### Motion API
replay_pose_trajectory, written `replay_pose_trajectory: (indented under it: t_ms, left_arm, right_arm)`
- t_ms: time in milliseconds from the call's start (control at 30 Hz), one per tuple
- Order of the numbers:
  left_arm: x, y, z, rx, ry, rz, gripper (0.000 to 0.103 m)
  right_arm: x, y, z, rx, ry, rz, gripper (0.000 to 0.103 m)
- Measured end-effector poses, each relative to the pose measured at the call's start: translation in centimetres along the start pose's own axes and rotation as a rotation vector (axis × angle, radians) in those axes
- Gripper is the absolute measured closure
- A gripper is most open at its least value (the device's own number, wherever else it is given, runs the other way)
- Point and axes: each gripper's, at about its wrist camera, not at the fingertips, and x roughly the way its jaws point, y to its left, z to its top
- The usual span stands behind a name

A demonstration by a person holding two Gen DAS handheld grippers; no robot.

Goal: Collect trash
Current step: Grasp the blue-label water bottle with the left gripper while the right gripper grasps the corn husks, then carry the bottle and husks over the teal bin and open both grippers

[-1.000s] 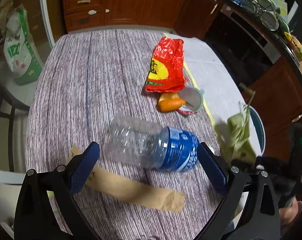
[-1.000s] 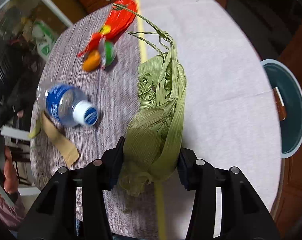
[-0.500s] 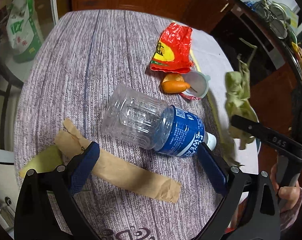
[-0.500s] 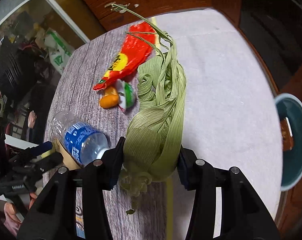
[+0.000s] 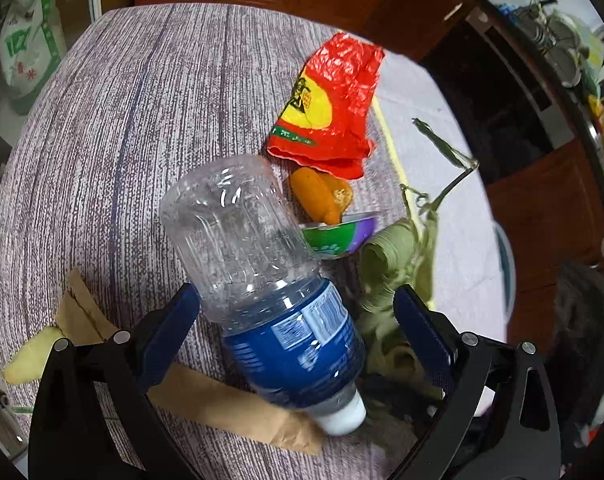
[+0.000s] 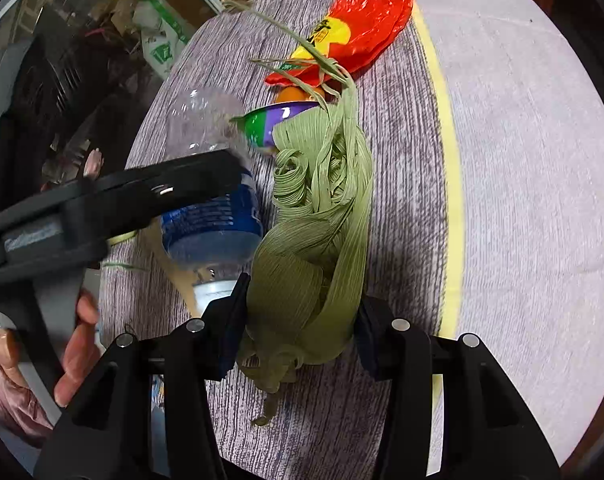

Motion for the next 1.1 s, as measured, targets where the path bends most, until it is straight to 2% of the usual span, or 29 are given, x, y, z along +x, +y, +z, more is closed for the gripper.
replay_pose_trajectory:
  t_ms: [67,133,333,533,667,867,1100]
  left_arm:
    - [0.6,-0.3,-0.4,0.019,0.006,0.026,0.006]
    - [1.1,-0.4,-1.0,0.043,0.007,0.059,0.021]
    - [-1.1,-0.8,-2.4,0.128,-0.068,0.112,0.025]
    - [-3.9,-1.9,-3.0,0.184,-0.12,0.112,0.025]
    - [-5.3,-4.9,-3.1,0.266,-0.15,0.099,0.025]
    - [-5.2,-10.7,-3.0,0.387,-0.154,0.054,0.025]
    - [-3.1,-19.3,-2.5,0.564,-0.143,-0.006,0.025]
  right_arm:
    - [-0.2,-0.4,-0.2,0.015,-0.004,-0.004,0.058]
    - [-0.9,-1.5,-0.5,0.041,-0.014,-0.018,0.058]
    - [-3.3,-3.8,-1.5,0.105,-0.07,-0.044,0.058]
    - [-5.6,-5.5,-2.2,0.144,-0.129,-0.039,0.058]
    - [-7.3,-6.7,-2.6,0.167,-0.171,-0.041,0.058]
    - [-11.0,-10.4,-3.8,0.235,-0.262,-0.058,0.058]
    - [-16.1,-18.0,-6.6,0.373,-0.374,-0.106,0.057]
